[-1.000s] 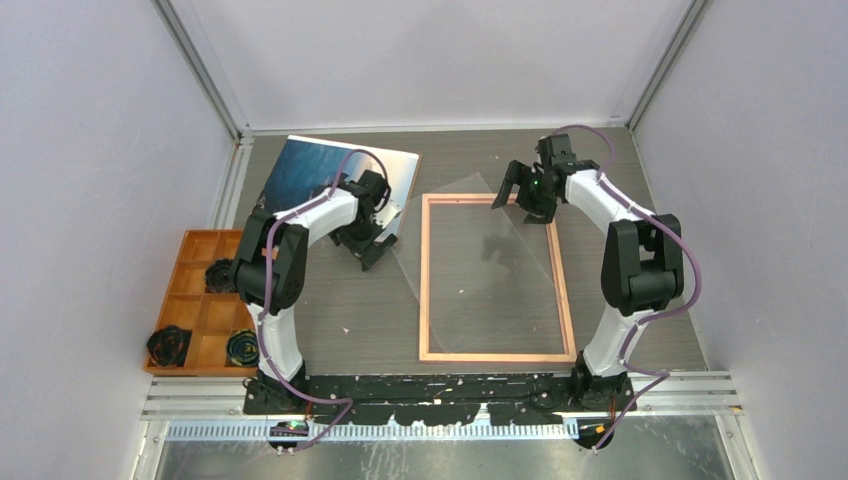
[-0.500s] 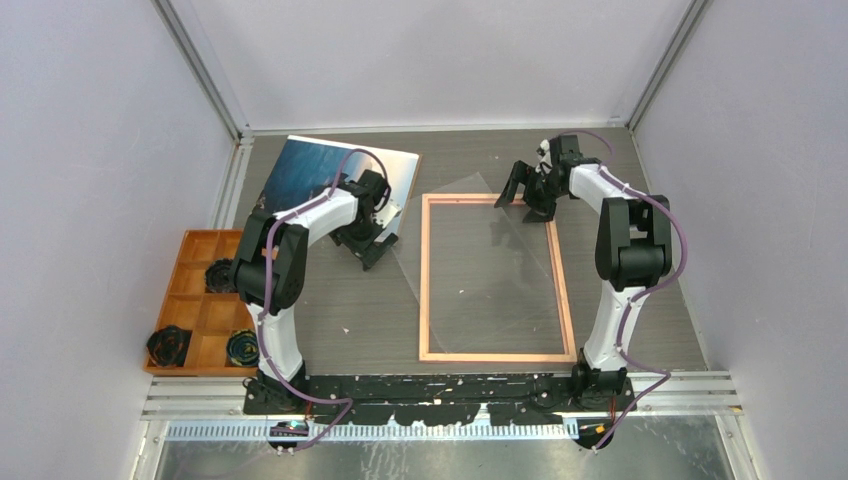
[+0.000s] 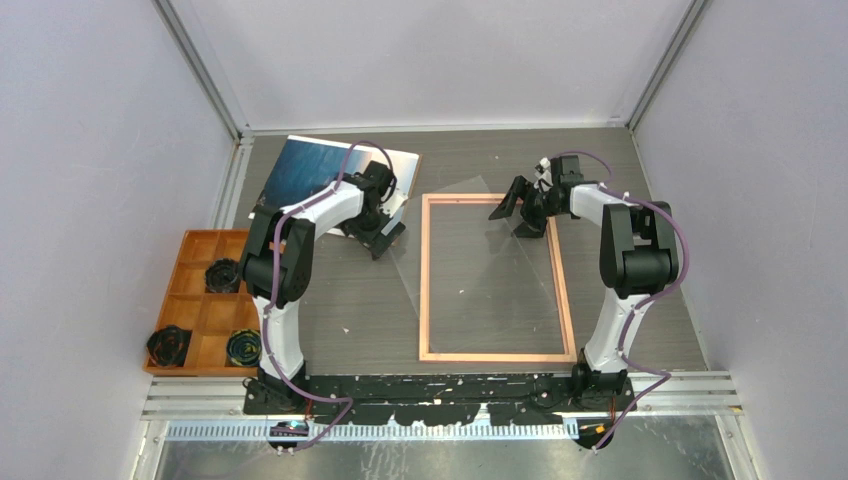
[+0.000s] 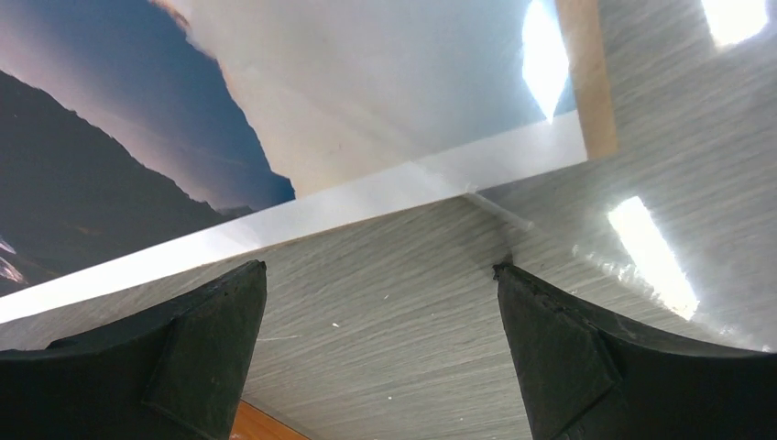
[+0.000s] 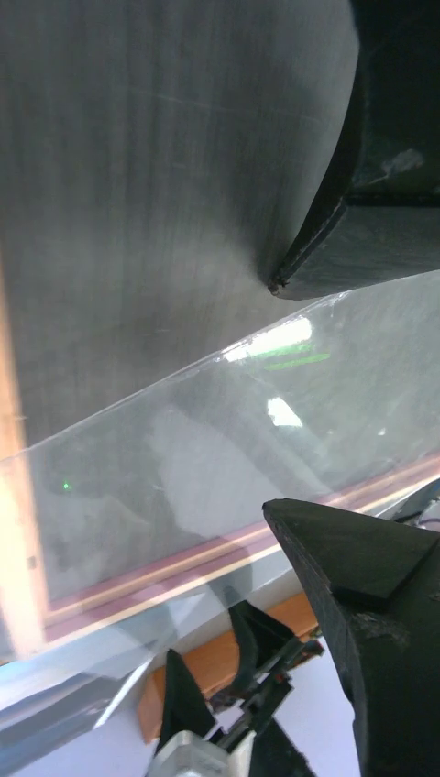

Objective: Put the photo into the frame
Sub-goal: Pick up the photo frame item from the photo frame.

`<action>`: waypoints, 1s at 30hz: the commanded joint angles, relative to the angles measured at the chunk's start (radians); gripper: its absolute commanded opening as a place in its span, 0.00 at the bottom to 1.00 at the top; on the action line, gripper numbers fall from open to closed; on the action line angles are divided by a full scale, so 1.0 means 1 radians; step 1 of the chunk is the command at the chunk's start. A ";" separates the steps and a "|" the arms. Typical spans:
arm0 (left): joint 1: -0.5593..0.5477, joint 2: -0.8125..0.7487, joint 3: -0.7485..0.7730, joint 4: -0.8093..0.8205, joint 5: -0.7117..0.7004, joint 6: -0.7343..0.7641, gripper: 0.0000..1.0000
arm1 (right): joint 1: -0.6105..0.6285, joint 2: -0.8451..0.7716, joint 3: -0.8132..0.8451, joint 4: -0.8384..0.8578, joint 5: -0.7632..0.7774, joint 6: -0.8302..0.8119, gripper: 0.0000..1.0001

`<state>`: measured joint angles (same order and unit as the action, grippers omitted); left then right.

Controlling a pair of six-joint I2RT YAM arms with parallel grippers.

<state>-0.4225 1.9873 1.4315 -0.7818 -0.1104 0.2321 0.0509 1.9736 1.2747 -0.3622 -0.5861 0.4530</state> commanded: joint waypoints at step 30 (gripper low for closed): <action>-0.111 0.118 0.010 0.094 0.012 0.018 1.00 | 0.010 -0.363 -0.627 0.659 -0.270 0.478 0.63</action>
<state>-0.5030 2.0289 1.4872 -0.7662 -0.1879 0.2546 0.0479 1.5932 0.6449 0.1726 -0.7902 0.8757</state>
